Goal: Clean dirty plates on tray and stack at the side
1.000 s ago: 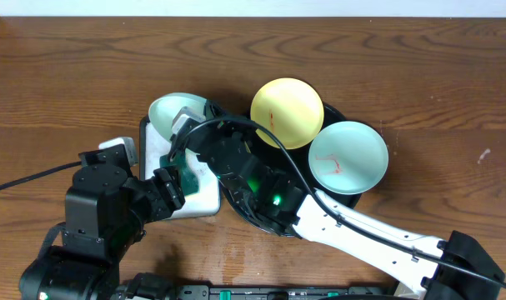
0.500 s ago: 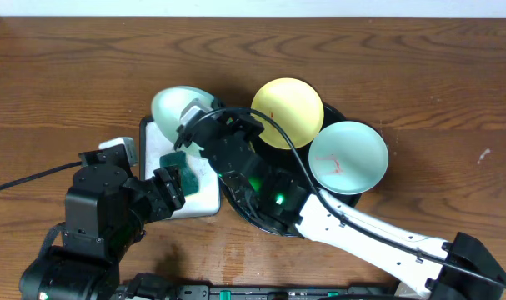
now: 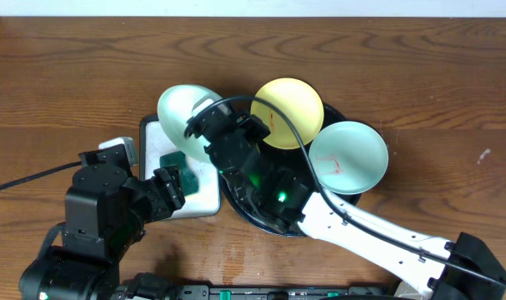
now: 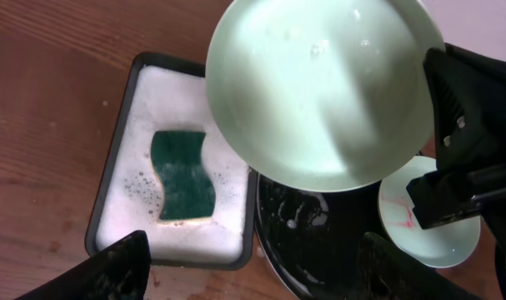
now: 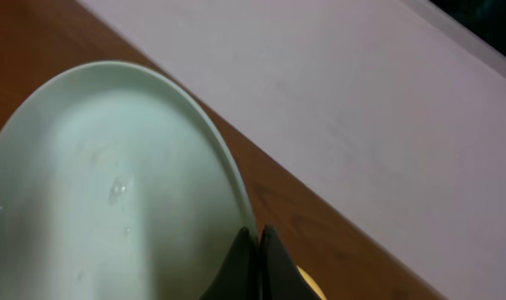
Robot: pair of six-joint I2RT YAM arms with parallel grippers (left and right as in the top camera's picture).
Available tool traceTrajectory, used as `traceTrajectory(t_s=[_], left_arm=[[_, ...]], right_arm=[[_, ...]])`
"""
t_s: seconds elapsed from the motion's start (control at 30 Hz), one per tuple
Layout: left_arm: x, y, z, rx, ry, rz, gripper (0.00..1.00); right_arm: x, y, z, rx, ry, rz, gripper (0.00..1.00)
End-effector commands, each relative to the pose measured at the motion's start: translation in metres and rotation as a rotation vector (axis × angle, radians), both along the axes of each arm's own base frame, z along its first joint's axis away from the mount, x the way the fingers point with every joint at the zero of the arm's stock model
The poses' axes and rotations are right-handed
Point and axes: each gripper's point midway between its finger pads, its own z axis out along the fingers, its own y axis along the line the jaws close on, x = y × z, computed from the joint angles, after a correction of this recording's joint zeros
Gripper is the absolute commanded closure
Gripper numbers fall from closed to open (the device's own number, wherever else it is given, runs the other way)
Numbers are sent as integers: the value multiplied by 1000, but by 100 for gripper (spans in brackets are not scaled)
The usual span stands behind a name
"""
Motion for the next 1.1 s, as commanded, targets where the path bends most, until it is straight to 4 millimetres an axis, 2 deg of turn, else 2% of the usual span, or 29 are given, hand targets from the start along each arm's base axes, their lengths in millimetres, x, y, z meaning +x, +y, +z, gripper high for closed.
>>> traceTrajectory(t_s=[0.0, 0.07, 0.1, 0.17, 0.23, 0.27, 0.33, 0.4, 0.43, 0.47, 0.53, 0.57, 0.6, 0.63, 0.67, 0.7, 0.77, 0.8, 0.83, 0.87, 0.9, 0.97, 1.0, 1.03, 1.07], left_arm=[[0, 0, 5, -5, -10, -5, 20], [0, 0, 5, -5, -10, -4, 20], [0, 0, 5, -5, -10, -5, 20], [0, 0, 5, -5, -10, -4, 20], [0, 0, 5, -5, -10, -4, 20], [0, 0, 5, -5, -10, -4, 20], [0, 0, 5, -5, -10, -4, 20], [0, 0, 5, -5, -10, -4, 20], [0, 0, 5, -5, -10, -4, 20], [0, 0, 5, -5, -10, -4, 20], [0, 0, 5, -5, -10, -5, 20], [0, 0, 5, -5, -10, -5, 20], [0, 0, 5, -5, -10, -4, 20], [0, 0, 5, -5, -10, -5, 20], [0, 0, 5, -5, -10, -4, 20], [0, 0, 5, -5, -10, -4, 20], [0, 0, 5, -5, -10, -5, 20], [0, 0, 5, -5, -10, -5, 20], [0, 0, 5, -5, -10, -4, 20], [0, 0, 5, -5, -10, -4, 20], [0, 0, 5, -5, -10, -4, 20], [0, 0, 5, -5, -10, -5, 20], [0, 0, 5, -5, -10, -5, 20], [0, 0, 5, -5, -10, -4, 20], [0, 0, 5, -5, -10, -5, 20]], right_arm=[[-1, 6, 7, 2, 11, 86, 99], [6, -6, 15, 69, -5, -14, 99], [4, 0, 14, 79, 7, 21, 99], [-4, 11, 11, -66, -30, 127, 99], [7, -11, 21, -82, -81, -15, 99], [10, -16, 25, 18, -63, -66, 99], [1, 1, 15, -106, -62, 74, 99], [7, -12, 20, -133, -91, -8, 99], [10, -20, 24, -37, -77, -79, 99], [8, -15, 21, 14, -47, -55, 99], [-2, 2, 8, -113, -32, 93, 99], [10, -26, 17, -134, -76, -80, 99], [14, -37, 20, -28, -62, -170, 99], [12, -34, 17, 31, -30, -161, 99], [6, -20, 8, -12, 5, -55, 99], [3, -18, 1, -126, -3, -7, 99], [11, -39, 8, -4, -1, -167, 99], [10, -35, 6, 40, 25, -151, 99], [4, -25, 0, -2, 48, -70, 99], [2, -23, -3, -53, 47, -38, 99], [5, -32, -1, -81, 28, -83, 99], [10, -49, 5, 21, 19, -215, 99], [8, -41, 2, 48, 47, -176, 99], [3, -29, -4, 3, 69, -88, 99], [1, -25, -6, -57, 62, -45, 99]])
